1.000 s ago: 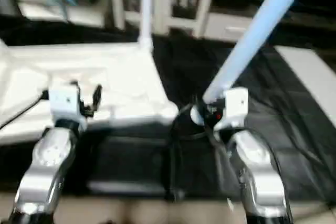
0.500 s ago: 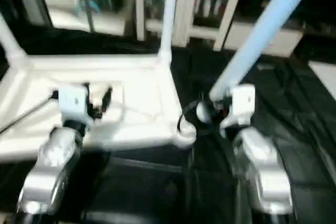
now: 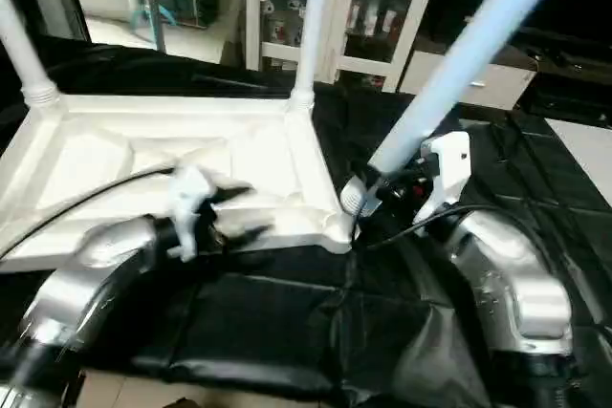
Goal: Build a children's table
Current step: Insert table leg to table base
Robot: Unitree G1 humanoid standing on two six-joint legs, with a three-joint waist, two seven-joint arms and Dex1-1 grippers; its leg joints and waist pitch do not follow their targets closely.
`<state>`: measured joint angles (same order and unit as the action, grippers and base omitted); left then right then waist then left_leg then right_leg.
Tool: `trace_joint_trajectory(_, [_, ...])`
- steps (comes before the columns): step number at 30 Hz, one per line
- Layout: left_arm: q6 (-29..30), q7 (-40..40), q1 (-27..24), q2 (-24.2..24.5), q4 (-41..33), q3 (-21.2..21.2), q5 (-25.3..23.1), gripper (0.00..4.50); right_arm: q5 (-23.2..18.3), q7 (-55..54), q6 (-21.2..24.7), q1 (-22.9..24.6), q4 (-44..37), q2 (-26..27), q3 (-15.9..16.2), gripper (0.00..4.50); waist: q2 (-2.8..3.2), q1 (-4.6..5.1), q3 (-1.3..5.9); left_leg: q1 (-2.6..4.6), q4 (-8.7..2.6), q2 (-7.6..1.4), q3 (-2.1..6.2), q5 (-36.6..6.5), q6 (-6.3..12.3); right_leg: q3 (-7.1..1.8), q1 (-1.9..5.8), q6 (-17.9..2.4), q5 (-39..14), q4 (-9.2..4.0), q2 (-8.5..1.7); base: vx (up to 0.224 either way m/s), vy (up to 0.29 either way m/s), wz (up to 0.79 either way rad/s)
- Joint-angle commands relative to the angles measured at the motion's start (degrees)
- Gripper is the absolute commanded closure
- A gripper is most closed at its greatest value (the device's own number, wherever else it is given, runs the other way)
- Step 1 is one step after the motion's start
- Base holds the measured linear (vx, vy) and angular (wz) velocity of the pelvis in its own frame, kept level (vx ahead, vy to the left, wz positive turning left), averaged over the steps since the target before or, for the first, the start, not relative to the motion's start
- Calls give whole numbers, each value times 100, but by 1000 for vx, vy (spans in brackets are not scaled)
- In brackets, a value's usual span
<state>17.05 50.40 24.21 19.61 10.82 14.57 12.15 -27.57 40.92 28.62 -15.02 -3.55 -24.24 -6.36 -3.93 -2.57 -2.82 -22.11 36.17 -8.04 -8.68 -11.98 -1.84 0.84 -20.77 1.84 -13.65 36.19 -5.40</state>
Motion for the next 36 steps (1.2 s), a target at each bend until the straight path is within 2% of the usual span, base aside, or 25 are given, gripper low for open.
trace_joint_trajectory(1, [-17, 177, 263, -53, 250, 126, -90, 41, -54, 196, 39, -99, 92, -168, 20, 264, 14, 11, 276, 137, -688, -420, 189, -2001, -483, -96, 57, -768, -1591, -498, -323, 0, 0, 0])
trace_joint_trajectory(2, [-67, 215, 448, -155, 478, 149, -120, 41, -17, 276, 20, -112, 140, -226, 65, 264, 38, -12, 308, 128, -675, -432, 180, -1747, -439, -96, 68, -844, -1210, -460, -333, 0, 0, 0])
trace_joint_trajectory(3, [-122, 260, 624, -254, 704, 180, -162, 41, -7, 327, 16, -125, 178, -269, 92, 264, 22, -7, 307, 132, -678, -426, 158, -1731, -414, -90, 55, -881, -1144, -470, -323, 0, 0, 0])
trace_joint_trajectory(4, [-314, 235, 837, -410, 1048, 222, -283, 41, 81, 299, -74, -140, 236, -296, 115, 264, 57, -15, 278, 163, -671, -420, 144, -2202, -456, -100, -17, -940, -1514, -506, -336, 0, 0, 0])
trace_joint_trajectory(6, [-674, 88, 990, -539, 1422, 289, -462, 41, 217, 110, -198, -150, 283, -252, 68, 264, 59, -16, 301, 169, -662, -425, 145, -2362, -499, -111, -23, -891, -1651, -563, -355, 0, 0, 0])
trace_joint_trajectory(7, [-725, 64, 1005, -550, 1467, 302, -490, 41, 225, 72, -203, -150, 284, -237, 50, 264, 93, -30, 313, 169, -661, -429, 155, -2313, -498, -114, -12, -912, -1538, -544, -369, 0, 0, 0])
trace_joint_trajectory(8, [-769, 52, 998, -579, 1528, 376, -543, 41, 242, -86, -229, -107, 235, -174, -28, 264, 115, -36, 323, 145, -672, -441, 153, -2112, -444, -118, 10, -966, -1193, -523, -365, 0, 0, 0])
trace_joint_trajectory(9, [-815, 46, 997, -593, 1562, 411, -573, 41, 248, -155, -237, -85, 213, -144, -64, 264, 100, -29, 335, 141, -670, -441, 133, -1991, -406, -115, 12, -991, -997, -518, -348, 0, 0, 0])
trace_joint_trajectory(10, [-943, 33, 1010, -614, 1634, 454, -624, 41, 255, -237, -235, -57, 191, -107, -112, 264, 70, -35, 356, 124, -660, -443, 118, -1719, -288, -108, 46, -1057, -680, -484, -345, 0, 0, 0])
trace_joint_trajectory(11, [-943, 33, 1010, -614, 1634, 454, -624, 41, 255, -237, -235, -57, 191, -107, -112, 264, 71, -39, 375, 99, -648, -446, 97, -1430, -167, -96, 78, -1121, -436, -463, -340, 0, 0, 0])
trace_joint_trajectory(12, [-952, 44, 969, -658, 1605, 456, -591, 41, 277, -334, -239, 37, 92, -75, -142, 264, 112, -46, 399, 112, -620, -452, 66, -1119, -85, -96, 75, -1216, -22, -432, -329, 0, 0, 0])
trace_joint_trajectory(13, [-941, 156, 934, -683, 1601, 469, -554, 41, 275, -348, -235, 142, -10, -86, -139, 264, 95, -48, 407, 101, -602, -455, 57, -924, -29, -96, 89, -1276, 224, -407, -329, 0, 0, 0])
trace_joint_trajectory(14, [-935, 231, 918, -687, 1601, 481, -539, 41, 267, -333, -229, 192, -58, -101, -130, 264, 119, -79, 425, 116, -556, -451, 23, -561, 99, -95, 90, -1376, 704, -373, -309, 51, -24, -6])
trace_joint_trajectory(15, [-948, 309, 914, -661, 1620, 538, -575, 41, 266, -302, -227, 228, -87, -126, -118, 264, 98, -93, 430, 93, -534, -442, 4, -324, 244, -98, 115, -1469, 985, -345, -306, 0, 0, 0])
trace_joint_trajectory(16, [-1036, 404, 934, -657, 1723, 583, -642, 41, 270, -278, -236, 264, -112, -149, -103, 264, 97, -124, 433, 114, -510, -445, -21, -206, 368, -103, 94, -1534, 1075, -345, -302, 0, 0, 0])
trace_joint_trajectory(19, [-1256, 433, 1074, -602, 2080, 791, -979, 57, 315, -267, -271, 292, -122, -223, -91, 264, 129, -119, 415, 108, -509, -456, -29, -253, 461, -103, 89, -1599, 907, -359, -291, 0, 0, 0])
trace_joint_trajectory(20, [-1296, 454, 1147, -572, 2218, 885, -1103, 57, 315, -259, -272, 286, -118, -246, -98, 264, 98, -111, 395, 122, -530, -473, -42, -445, 437, -105, 75, -1582, 601, -390, -291, 0, 0, 0])
trace_joint_trajectory(21, [-1281, 493, 1190, -560, 2288, 925, -1136, 71, 311, -263, -264, 271, -106, -252, -105, 264, 137, -117, 381, 136, -555, -480, -35, -672, 365, -108, 61, -1549, 237, -414, -304, 0, 0, 0])
trace_joint_trajectory(22, [-1232, 569, 1223, -553, 2333, 951, -1138, 86, 307, -270, -253, 253, -94, -250, -112, 264, 144, -115, 373, 138, -574, -495, -26, -794, 299, -107, 62, -1543, 84, -421, -313, 0, 0, 0])
trace_joint_trajectory(23, [-1191, 630, 1238, -551, 2345, 952, -1125, 93, 296, -278, -241, 242, -95, -243, -115, 264, 122, -102, 357, 150, -597, -495, -33, -1023, 189, -104, 37, -1503, -196, -452, -302, 0, 0, 0])
trace_joint_trajectory(25, [-1117, 652, 1262, -567, 2376, 917, -1104, 109, 329, -252, -262, 200, -51, -257, -70, 264, 142, -83, 338, 153, -638, -503, -18, -1390, -12, -105, 20, -1419, -574, -474, -310, 0, 0, 0])
trace_joint_trajectory(29, [-1254, 401, 1359, -618, 2609, 894, -1259, 133, 362, -209, -298, 159, -16, -277, -24, 264, 141, -82, 336, 159, -649, -499, -17, -1578, -121, -113, -3, -1316, -729, -499, -316, 0, 0, 0])
trace_joint_trajectory(30, [-1383, 162, 1460, -690, 2870, 831, -1356, 140, 352, -218, -292, 133, -12, -267, -20, 264, 129, -85, 340, 159, -641, -493, -22, -1572, -108, -119, -9, -1286, -728, -508, -322, 0, 0, 0])
trace_joint_trajectory(35, [-1291, 119, 1627, -713, 3155, 875, -1489, 180, 360, -197, -302, 118, -3, -278, 7, 264, 86, -119, 345, 149, -631, -497, -28, -1337, -10, -118, -3, -1288, -592, -496, -336, 0, 0, 0])
trace_joint_trajectory(36, [-1274, 184, 1670, -697, 3198, 901, -1522, 194, 367, -178, -297, 103, -1, -274, 22, 264, 109, -114, 343, 143, -634, -495, -26, -1307, 4, -118, -4, -1294, -567, -497, -333, 0, 0, 0])
